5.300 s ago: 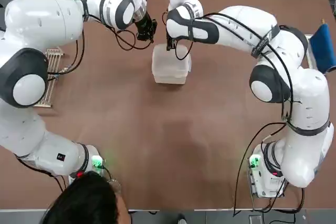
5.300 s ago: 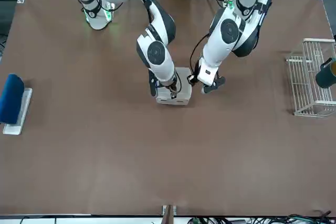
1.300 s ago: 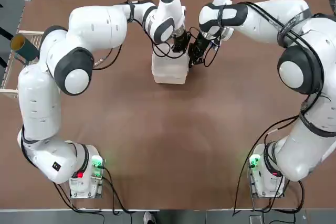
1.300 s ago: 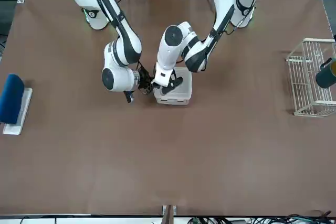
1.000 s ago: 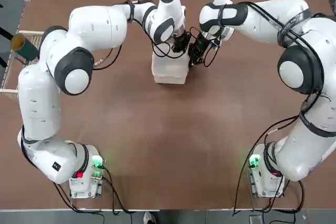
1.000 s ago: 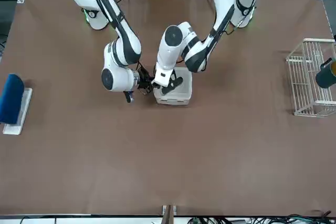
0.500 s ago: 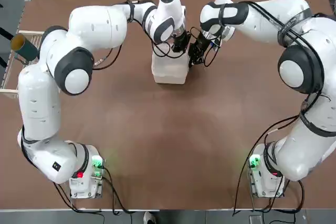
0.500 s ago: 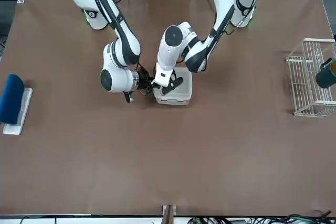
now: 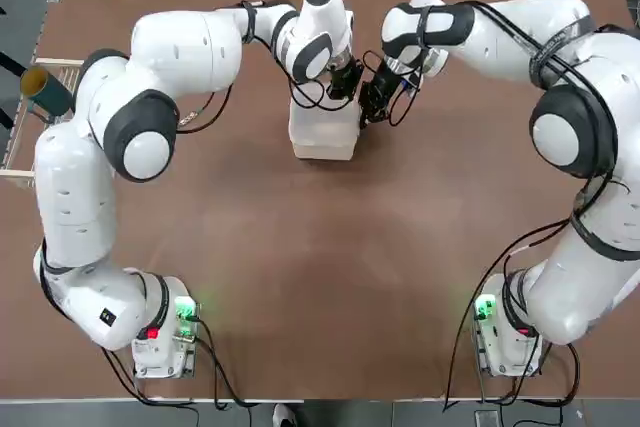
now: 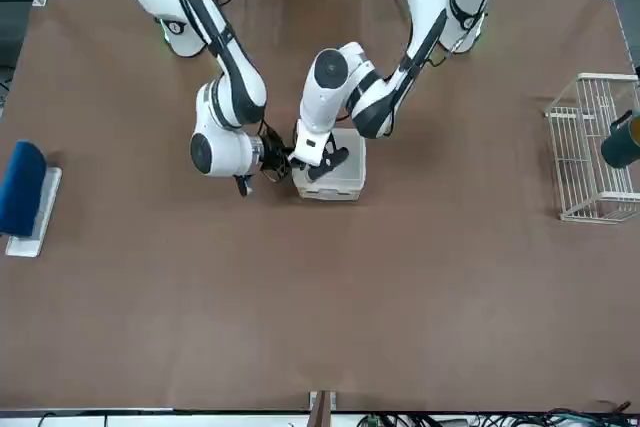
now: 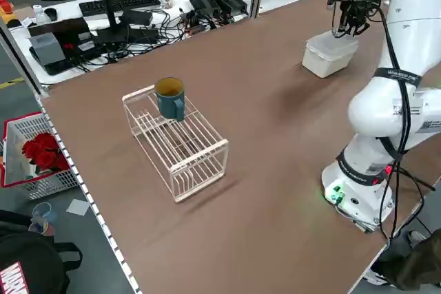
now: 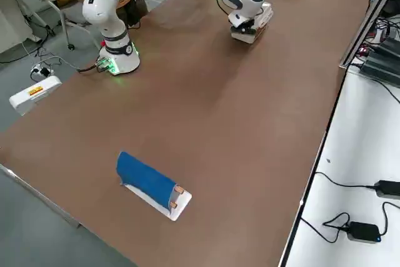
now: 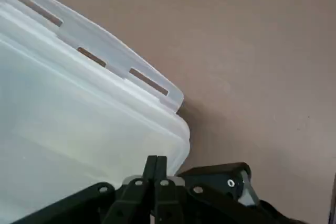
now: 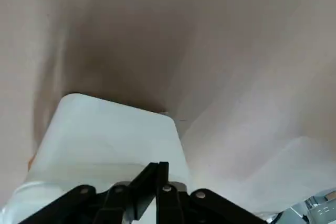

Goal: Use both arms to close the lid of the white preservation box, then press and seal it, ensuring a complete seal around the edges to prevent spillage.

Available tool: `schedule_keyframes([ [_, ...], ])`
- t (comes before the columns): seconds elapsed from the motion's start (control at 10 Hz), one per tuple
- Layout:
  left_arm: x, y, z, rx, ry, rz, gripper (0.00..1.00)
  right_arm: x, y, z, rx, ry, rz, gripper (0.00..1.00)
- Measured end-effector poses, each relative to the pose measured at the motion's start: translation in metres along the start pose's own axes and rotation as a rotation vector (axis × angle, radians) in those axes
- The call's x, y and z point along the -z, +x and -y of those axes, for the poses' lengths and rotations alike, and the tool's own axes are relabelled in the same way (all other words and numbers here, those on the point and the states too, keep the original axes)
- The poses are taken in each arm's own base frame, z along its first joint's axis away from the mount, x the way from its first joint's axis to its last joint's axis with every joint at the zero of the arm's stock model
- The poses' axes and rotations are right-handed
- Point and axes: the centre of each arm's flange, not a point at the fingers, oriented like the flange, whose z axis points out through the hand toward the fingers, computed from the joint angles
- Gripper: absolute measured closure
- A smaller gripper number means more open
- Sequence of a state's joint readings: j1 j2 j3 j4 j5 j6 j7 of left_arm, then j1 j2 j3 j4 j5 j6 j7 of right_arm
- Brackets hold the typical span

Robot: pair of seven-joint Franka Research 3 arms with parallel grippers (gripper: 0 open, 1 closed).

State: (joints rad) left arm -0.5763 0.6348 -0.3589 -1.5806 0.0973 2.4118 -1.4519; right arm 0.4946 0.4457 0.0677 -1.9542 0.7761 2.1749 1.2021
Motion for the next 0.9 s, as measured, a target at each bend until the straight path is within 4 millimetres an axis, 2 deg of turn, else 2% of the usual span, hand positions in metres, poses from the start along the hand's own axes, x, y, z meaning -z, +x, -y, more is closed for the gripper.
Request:
schedule_keyframes([
  [0.9,0.0001,0.0019,-0.0004,0.002,-0.002,-0.002,0.99,-0.0001,-0.0012,-0.0004,0.010,0.023,-0.006,0.95],
])
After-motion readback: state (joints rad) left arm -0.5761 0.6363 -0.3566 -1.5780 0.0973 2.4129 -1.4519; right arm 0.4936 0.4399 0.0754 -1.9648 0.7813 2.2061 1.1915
